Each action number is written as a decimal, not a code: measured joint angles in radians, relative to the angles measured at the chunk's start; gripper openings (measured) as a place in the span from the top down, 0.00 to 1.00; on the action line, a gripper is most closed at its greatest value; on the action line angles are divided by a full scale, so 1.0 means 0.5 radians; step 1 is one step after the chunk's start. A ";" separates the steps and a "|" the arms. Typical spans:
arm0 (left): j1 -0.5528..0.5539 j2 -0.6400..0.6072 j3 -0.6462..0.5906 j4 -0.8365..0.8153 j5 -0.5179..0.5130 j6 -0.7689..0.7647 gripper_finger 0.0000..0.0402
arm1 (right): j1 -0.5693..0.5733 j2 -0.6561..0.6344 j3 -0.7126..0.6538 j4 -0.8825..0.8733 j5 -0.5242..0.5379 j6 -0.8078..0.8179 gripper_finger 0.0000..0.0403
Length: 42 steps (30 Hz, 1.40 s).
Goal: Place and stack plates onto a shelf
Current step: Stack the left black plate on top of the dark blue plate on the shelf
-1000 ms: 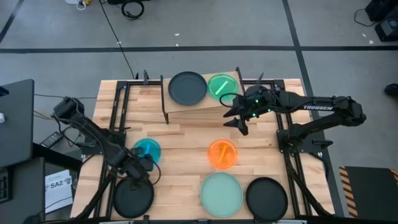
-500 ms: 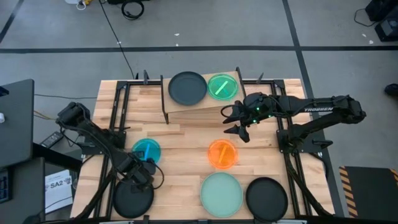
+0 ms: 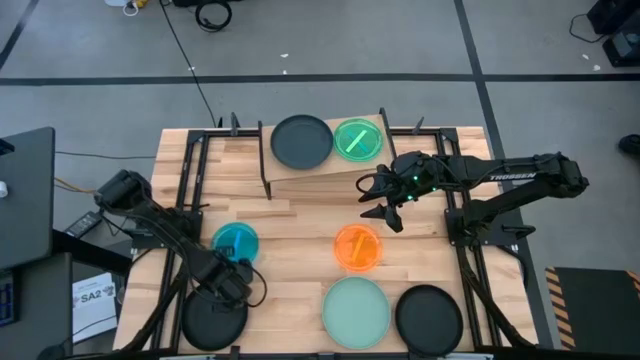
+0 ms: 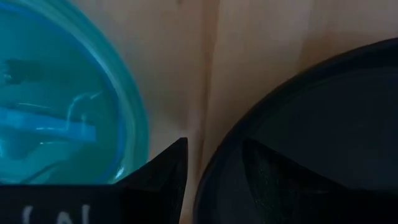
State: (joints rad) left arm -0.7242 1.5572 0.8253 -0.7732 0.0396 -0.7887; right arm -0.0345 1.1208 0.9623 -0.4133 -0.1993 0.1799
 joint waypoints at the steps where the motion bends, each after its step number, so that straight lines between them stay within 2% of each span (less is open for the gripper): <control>1: 0.000 0.011 0.000 0.017 0.012 0.000 0.60 | 0.000 0.000 0.000 0.000 0.000 0.000 0.44; 6: 0.000 0.030 -0.001 0.028 0.017 0.001 0.64 | 0.000 0.000 0.000 0.000 0.000 0.000 0.44; 22: 0.005 0.027 0.001 0.029 0.025 0.003 0.88 | 0.000 0.000 0.000 0.000 0.000 0.000 0.44; 42: 0.011 -0.049 -0.001 0.028 0.027 -0.012 0.96 | 0.000 0.000 0.000 0.000 0.000 0.000 0.44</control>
State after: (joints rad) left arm -0.7189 1.5326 0.8249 -0.7594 0.0529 -0.7945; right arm -0.0345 1.1210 0.9623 -0.4133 -0.1993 0.1799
